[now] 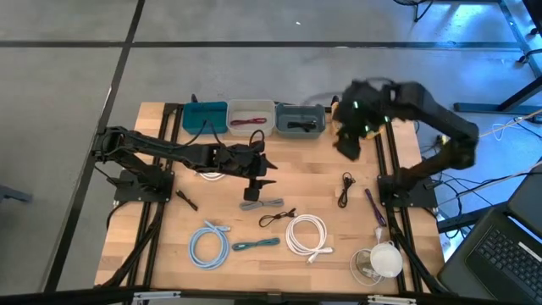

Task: Pick & Place USB Port
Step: Put the white HDMI cable into the blue bin

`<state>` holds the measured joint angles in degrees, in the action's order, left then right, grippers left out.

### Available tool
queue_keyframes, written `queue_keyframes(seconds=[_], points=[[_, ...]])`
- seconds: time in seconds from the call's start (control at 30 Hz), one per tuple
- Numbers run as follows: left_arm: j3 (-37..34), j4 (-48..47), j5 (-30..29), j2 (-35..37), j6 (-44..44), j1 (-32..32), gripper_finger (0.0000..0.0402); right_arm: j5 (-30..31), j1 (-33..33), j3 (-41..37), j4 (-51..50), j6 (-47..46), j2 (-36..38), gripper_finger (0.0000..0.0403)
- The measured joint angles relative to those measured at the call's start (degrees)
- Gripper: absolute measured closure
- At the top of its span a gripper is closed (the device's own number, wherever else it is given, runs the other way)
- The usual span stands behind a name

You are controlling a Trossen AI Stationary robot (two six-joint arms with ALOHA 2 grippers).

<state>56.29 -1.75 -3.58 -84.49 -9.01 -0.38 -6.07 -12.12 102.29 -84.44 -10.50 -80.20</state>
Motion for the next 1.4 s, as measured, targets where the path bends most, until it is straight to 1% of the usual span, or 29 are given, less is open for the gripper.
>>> queue_keyframes(seconds=[0.17, 0.33, 0.43, 0.53, 0.67, 0.73, 0.83, 1.07, 1.17, 1.27, 1.33, 1.4], points=[[0.0, -3.1, 0.0, 0.2, 1.2, 0.0, 0.0201, -0.2, 11.2, -17.0, 12.6, -6.7, 5.9, 0.0200], [0.0, -7.5, 0.0, 2.0, 4.1, 0.0, 0.0201, -0.2, 20.8, -32.6, 25.8, -13.3, 6.6, 0.0200], [0.0, -12.7, -0.3, 3.5, 6.5, -0.4, 0.0201, -0.2, 25.3, -39.2, 33.6, -16.1, 5.9, 0.0200], [0.0, -18.1, -2.6, 5.4, 8.4, -1.6, 0.0201, 0.3, 28.3, -43.4, 39.8, -17.9, 5.1, 0.0200], [0.0, -23.9, -4.5, 7.7, 11.9, -3.5, 0.0201, 6.1, 30.5, -46.7, 43.0, -19.4, 3.5, 0.0200], [0.0, -24.5, -4.5, 8.4, 13.3, -4.7, 0.0201, 9.0, 30.8, -48.1, 44.1, -19.9, 2.2, 0.0200], [0.0, -25.5, -5.1, 9.0, 14.5, -6.4, 0.0201, 11.0, 30.8, -50.2, 46.9, -20.7, -0.6, 0.0200], [0.0, -25.9, -9.4, 8.9, 14.4, -9.0, 0.0201, 10.6, 30.8, -51.1, 52.5, -22.3, -9.7, 0.0200], [0.0, -25.9, -11.0, 8.9, 14.4, -9.3, 0.0201, 7.7, 30.9, -51.1, 54.7, -24.1, -13.5, 0.0200], [0.0, -26.0, -11.2, 8.9, 14.3, -9.3, 0.0201, 4.7, 31.1, -51.1, 55.3, -25.3, -17.3, 0.0200], [0.0, -26.1, -11.4, 8.9, 14.3, -9.3, 0.0201, 3.6, 31.1, -50.7, 55.2, -25.5, -18.9, 0.0200], [0.0, -26.0, -12.0, 8.9, 14.3, -9.3, 0.0201, 3.8, 31.1, -50.6, 55.1, -26.1, -19.7, 0.0201]])
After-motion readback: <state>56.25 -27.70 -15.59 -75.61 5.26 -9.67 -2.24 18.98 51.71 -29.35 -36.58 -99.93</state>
